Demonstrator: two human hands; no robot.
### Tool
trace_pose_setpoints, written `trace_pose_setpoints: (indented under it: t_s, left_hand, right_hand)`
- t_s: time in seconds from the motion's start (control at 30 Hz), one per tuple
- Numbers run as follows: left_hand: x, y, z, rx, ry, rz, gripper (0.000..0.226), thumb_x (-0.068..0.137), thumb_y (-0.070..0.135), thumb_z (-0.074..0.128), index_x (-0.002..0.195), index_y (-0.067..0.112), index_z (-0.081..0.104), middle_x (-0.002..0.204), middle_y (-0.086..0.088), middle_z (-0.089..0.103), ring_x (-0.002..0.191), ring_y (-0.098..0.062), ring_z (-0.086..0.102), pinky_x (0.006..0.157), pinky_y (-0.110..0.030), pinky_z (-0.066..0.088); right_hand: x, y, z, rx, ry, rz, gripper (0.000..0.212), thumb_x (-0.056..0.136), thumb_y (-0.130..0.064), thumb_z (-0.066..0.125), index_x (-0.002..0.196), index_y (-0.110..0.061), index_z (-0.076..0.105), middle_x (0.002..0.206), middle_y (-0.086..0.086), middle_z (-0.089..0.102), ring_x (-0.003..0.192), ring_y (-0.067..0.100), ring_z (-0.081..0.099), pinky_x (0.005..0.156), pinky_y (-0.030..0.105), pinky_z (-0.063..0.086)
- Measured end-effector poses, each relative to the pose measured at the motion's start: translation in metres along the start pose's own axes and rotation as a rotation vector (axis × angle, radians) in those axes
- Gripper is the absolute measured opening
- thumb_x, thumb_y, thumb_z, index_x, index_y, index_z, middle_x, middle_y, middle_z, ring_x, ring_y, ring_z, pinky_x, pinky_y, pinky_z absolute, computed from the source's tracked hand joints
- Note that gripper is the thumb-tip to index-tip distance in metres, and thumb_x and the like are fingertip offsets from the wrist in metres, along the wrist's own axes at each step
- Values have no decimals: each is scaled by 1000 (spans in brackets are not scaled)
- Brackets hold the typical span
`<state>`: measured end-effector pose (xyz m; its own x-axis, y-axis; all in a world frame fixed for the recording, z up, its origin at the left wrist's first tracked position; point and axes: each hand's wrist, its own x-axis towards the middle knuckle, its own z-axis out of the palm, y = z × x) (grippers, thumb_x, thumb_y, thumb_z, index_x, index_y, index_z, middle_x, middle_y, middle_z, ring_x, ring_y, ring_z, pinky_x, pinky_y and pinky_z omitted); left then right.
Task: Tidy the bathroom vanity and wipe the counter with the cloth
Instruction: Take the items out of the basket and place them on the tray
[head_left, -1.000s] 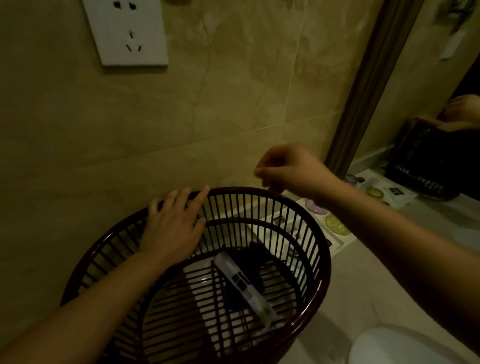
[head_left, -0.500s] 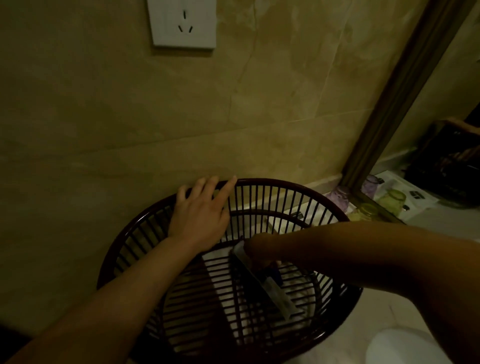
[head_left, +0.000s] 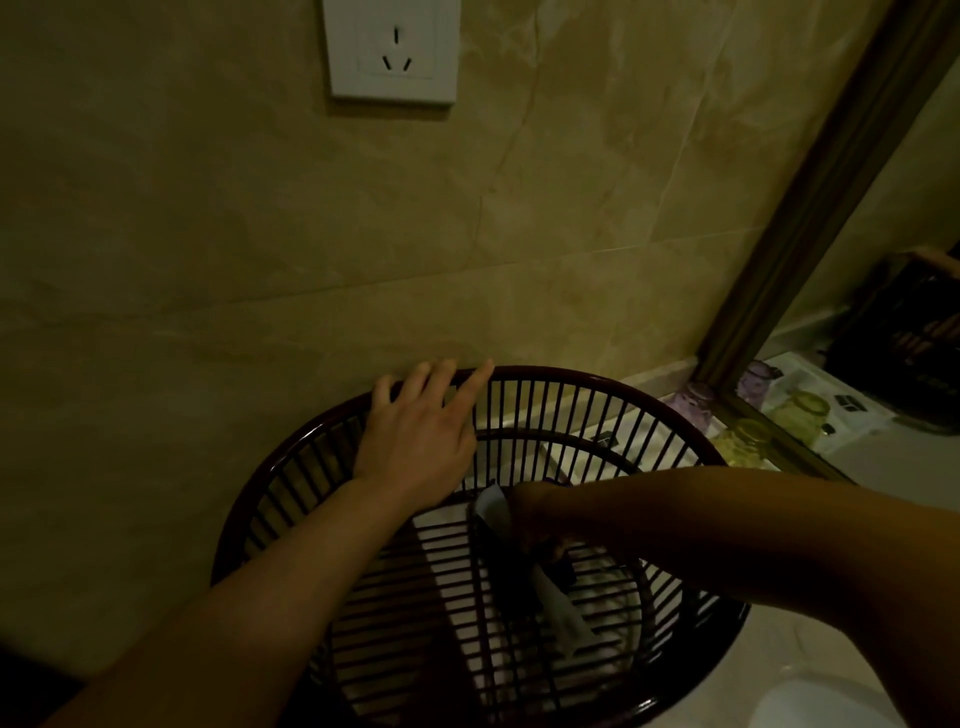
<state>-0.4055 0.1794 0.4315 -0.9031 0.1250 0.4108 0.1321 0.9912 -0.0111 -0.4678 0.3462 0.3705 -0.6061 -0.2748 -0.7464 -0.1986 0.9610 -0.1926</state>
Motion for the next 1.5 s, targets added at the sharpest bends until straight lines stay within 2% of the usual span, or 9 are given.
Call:
trace_pose_setpoints:
  t_s: [0.07, 0.13, 0.3, 0.77, 0.97, 1.13, 1.27, 1.37, 1.5]
  left_hand:
    - [1, -1, 1, 2, 4, -2, 67, 95, 42, 35, 154, 34, 4, 152, -7, 33, 138, -27, 29, 105, -52, 25]
    - [0, -3, 1, 7, 0, -3, 67, 95, 42, 34, 154, 34, 3, 152, -7, 33, 138, -27, 29, 105, -52, 26]
    - [-3, -3, 1, 5, -21, -11, 71, 90, 41, 29, 154, 34, -1, 154, -8, 30, 139, -27, 26, 105, -53, 24]
    - [-2, -6, 1, -13, -52, -12, 89, 87, 38, 53, 153, 39, -7, 155, -7, 28, 140, -28, 23, 106, -56, 22]
    - [-2, -4, 1, 19, -57, -14, 91, 85, 35, 56, 153, 38, -5, 155, -7, 30, 139, -29, 26, 105, -56, 25]
    - [-3, -4, 1, 51, -63, -18, 95, 83, 37, 60, 153, 38, -5, 154, -8, 31, 138, -30, 27, 103, -56, 27]
    - [-2, -2, 2, 64, -62, -27, 98, 83, 39, 62, 153, 39, -7, 155, -9, 30, 137, -32, 27, 103, -56, 27]
    - [-2, -1, 2, 68, -64, -26, 99, 83, 39, 62, 153, 39, -8, 155, -9, 30, 137, -33, 28, 102, -56, 26]
    - [-2, -1, 1, 71, -66, -25, 97, 84, 38, 59, 153, 38, -8, 155, -7, 29, 138, -30, 27, 104, -55, 25]
  right_hand:
    - [-5, -10, -8, 106, -149, 106, 21, 90, -9, 64, 111, -4, 64, 107, 11, 64, 98, 23, 65, 62, 26, 51]
    - [-21, -20, -22, 139, -200, 104, 2, 90, -5, 64, 91, -5, 64, 88, 11, 64, 75, 19, 63, 59, 26, 53]
    - [-80, -7, -53, 419, -193, -90, 12, 90, 5, 56, 99, -2, 62, 87, 13, 64, 68, 18, 66, 56, 24, 59]
    - [-237, 93, -133, 1315, 531, -527, 37, 78, 0, 63, 114, 3, 58, 82, 14, 71, 62, 17, 69, 55, 25, 57]
    - [-181, 152, -129, 1650, 737, -363, 11, 92, 5, 50, 100, -2, 52, 77, 11, 43, 63, 17, 43, 49, 24, 56]
    - [-90, 190, -84, 1810, 763, -78, 21, 93, 3, 52, 113, 6, 57, 87, 16, 60, 74, 21, 61, 72, 35, 58]
    - [-36, 198, -49, 1967, 698, 88, 27, 90, 6, 56, 116, 9, 59, 78, 16, 61, 57, 18, 62, 42, 26, 55]
    - [-10, 199, -36, 1989, 670, 166, 27, 88, 9, 56, 114, 9, 60, 76, 17, 62, 53, 22, 62, 40, 28, 54]
    - [4, 193, -34, 1908, 684, 228, 3, 86, 12, 59, 83, 9, 59, 51, 16, 61, 27, 18, 54, 27, 25, 43]
